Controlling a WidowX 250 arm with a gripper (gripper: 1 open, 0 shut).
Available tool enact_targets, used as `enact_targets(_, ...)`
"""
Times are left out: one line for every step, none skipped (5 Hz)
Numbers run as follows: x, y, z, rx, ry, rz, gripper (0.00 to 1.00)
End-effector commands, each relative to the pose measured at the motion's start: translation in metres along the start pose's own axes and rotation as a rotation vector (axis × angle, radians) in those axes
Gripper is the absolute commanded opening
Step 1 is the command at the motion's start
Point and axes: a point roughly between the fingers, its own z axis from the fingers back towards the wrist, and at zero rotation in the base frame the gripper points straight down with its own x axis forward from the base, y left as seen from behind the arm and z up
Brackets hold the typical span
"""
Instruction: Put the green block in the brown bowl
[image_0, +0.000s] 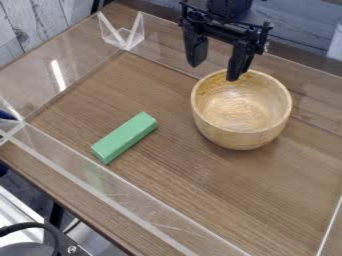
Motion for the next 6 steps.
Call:
enact_targets(-0.003, 0.003, -0.008, 0.001, 0.02, -0.006, 1.0)
enact_targets(-0.022, 0.015, -0.013, 0.003, 0.024, -0.026, 1.0)
enact_targets(-0.045, 0.033, -0.018, 0.001, -0.001, -0.031, 1.0)
enact_targets(-0.058, 0.054, -0.026, 0.01, -0.006, -0.043, 1.0)
enact_targets(-0.067, 0.071, -0.042, 0.024, -0.011, -0.051, 1.0)
enact_targets(-0.074, 0.084, -0.057, 0.041, -0.019, -0.055, 1.0)
